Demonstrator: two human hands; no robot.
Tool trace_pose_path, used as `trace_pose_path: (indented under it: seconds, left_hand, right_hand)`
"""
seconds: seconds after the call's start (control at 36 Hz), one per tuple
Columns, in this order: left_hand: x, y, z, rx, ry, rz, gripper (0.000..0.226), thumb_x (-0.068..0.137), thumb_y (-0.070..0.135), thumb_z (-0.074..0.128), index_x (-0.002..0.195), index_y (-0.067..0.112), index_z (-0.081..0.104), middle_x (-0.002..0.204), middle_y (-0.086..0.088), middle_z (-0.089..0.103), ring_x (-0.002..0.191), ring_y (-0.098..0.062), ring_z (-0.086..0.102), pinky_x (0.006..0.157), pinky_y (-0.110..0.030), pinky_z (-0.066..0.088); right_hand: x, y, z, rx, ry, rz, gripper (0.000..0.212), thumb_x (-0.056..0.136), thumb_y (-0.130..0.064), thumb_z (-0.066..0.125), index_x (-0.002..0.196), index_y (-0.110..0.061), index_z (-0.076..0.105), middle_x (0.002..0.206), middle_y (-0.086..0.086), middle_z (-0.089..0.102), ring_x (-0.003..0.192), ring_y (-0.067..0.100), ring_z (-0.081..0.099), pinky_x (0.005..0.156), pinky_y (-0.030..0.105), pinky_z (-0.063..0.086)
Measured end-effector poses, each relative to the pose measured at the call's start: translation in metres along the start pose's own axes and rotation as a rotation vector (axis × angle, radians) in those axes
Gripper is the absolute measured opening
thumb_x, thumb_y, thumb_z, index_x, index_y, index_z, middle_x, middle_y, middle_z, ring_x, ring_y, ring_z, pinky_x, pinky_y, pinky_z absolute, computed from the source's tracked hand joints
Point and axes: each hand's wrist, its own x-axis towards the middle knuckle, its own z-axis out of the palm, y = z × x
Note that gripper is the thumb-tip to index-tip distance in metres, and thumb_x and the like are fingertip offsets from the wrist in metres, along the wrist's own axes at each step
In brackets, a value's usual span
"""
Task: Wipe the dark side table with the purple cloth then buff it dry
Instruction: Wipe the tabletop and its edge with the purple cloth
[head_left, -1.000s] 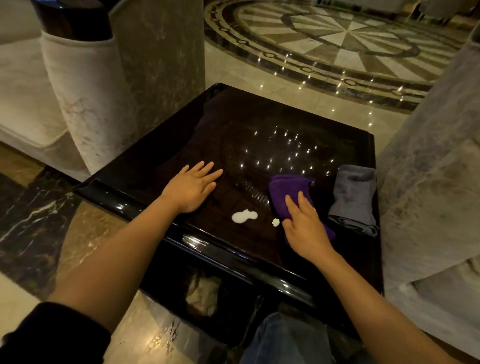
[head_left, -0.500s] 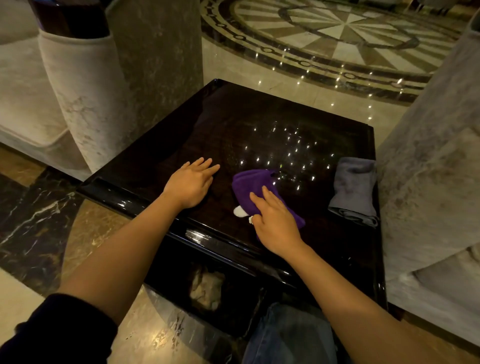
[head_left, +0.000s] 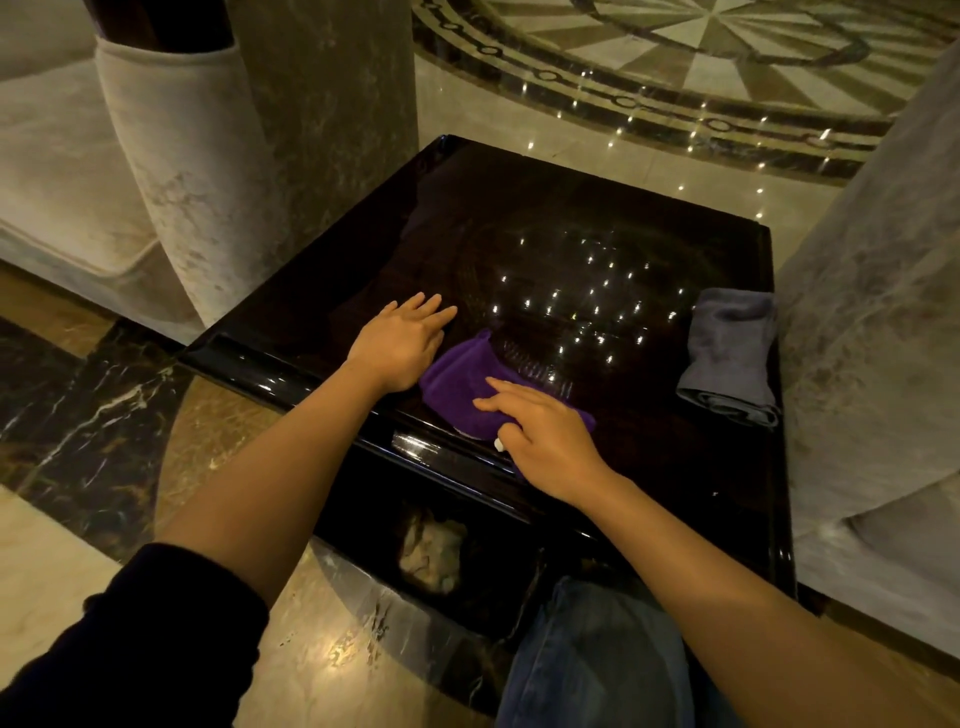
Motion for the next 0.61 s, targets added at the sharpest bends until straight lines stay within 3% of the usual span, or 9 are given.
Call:
trace_pose_path:
  seconds: [0.25, 0.5, 0.61]
  left_hand:
    - [-0.002, 0.003, -0.004, -0.022, -0.001, 0.004, 0.045, 0.097, 0.024, 0.028, 0.142, 0.019, 0.023, 0.154, -0.008, 0.019, 0.143, -0.024, 0.011, 0.116, -0.043, 0.011]
    - [-0.001, 0.002, -0.005, -0.054, -0.002, 0.009, 0.045, 0.098, 0.025, 0.027, 0.142, 0.02, 0.024, 0.154, -0.008, 0.019, 0.143, -0.023, 0.011, 0.116, -0.042, 0.01]
    - [-0.001, 0.001, -0.003, -0.061, 0.007, 0.009, 0.044, 0.098, 0.025, 0.027, 0.142, 0.02, 0.024, 0.154, -0.007, 0.019, 0.143, -0.024, 0.011, 0.116, -0.042, 0.01]
  right_hand:
    - [-0.017, -0.012, 0.007, 0.076, -0.032, -0.078, 0.035, 0.083, 0.0, 0.046, 0.111, -0.013, 0.062, 0.136, 0.001, 0.052, 0.128, 0.013, 0.043, 0.105, 0.023, 0.028]
    - [-0.042, -0.028, 0.034, 0.01, -0.108, -0.169, 0.036, 0.075, -0.001, 0.047, 0.106, -0.003, 0.064, 0.125, 0.013, 0.061, 0.119, 0.019, 0.053, 0.103, 0.014, 0.016]
    - [-0.051, -0.032, 0.049, -0.009, -0.148, -0.184, 0.032, 0.08, -0.004, 0.045, 0.106, -0.001, 0.063, 0.115, 0.015, 0.066, 0.112, 0.022, 0.058, 0.103, 0.014, 0.014]
